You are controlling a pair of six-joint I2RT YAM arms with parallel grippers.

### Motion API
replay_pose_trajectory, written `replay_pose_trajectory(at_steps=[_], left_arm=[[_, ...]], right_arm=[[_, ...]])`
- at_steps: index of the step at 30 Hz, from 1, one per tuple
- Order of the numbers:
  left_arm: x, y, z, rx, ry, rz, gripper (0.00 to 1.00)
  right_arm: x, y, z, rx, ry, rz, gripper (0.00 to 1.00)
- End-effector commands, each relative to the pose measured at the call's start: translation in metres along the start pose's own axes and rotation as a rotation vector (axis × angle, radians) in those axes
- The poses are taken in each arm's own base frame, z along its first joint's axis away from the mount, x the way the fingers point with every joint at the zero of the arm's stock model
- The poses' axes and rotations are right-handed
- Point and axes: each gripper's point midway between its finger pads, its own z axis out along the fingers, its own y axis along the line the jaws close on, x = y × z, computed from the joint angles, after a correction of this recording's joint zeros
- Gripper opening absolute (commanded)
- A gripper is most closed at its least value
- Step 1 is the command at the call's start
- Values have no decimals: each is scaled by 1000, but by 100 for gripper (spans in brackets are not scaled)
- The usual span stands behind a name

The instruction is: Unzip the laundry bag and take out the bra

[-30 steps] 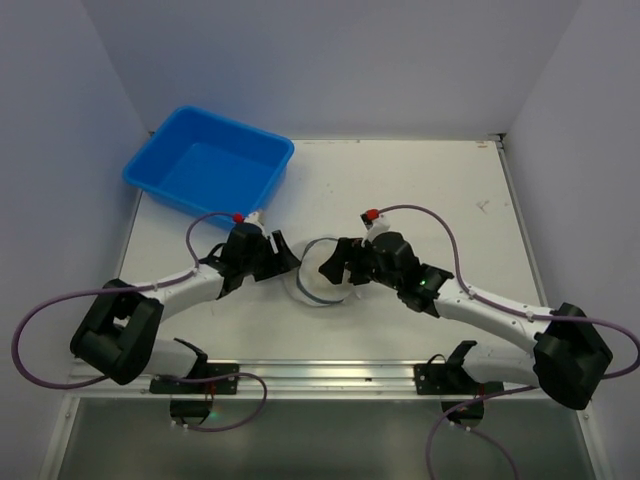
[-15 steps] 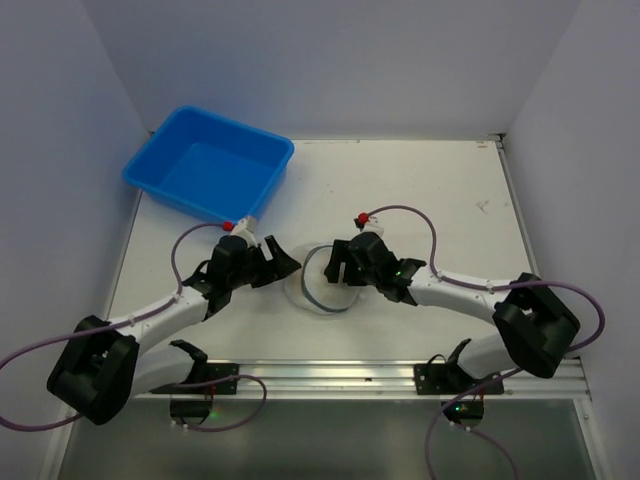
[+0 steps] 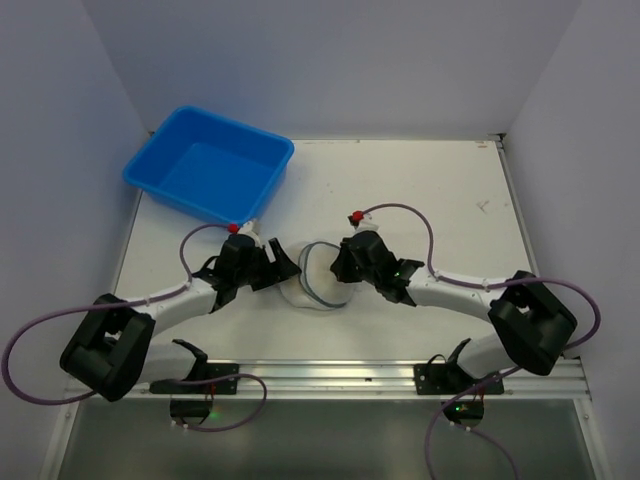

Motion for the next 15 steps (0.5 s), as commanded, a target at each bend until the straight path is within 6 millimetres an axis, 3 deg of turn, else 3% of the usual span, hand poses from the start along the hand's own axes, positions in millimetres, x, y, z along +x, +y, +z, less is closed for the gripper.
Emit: replay_pose_trajectory(at_steps=[1, 4, 7, 8, 10, 11, 12, 14, 15], left_arm=[[-22, -9, 10, 7, -49, 28, 80], [-23, -4, 14, -21, -49, 25, 69], [-23, 2, 15, -41, -60, 16, 48], [-23, 4, 15, -53, -65, 13, 35], [-22, 10, 14, -69, -66, 7, 24], [-21, 12, 13, -76, -68, 6, 17], [-21, 16, 13, -92, -71, -3, 13], [-20, 19, 12, -99, -73, -16, 8], [-18, 21, 12, -101, -69, -21, 7]], right_arm=[[-6, 10, -13, -71, -34, -39, 0], [-11, 18, -23, -131, -65, -60, 0], [-24, 19, -35, -157, -126, -51, 0], [-25, 17, -40, -164, -143, -43, 0], [-35, 14, -48, -186, -188, 3, 0], [-28, 5, -50, -183, -186, 18, 0], [-41, 4, -61, -205, -239, 57, 0], [-33, -13, -67, -193, -261, 92, 0], [-43, -16, -80, -206, -316, 119, 0]])
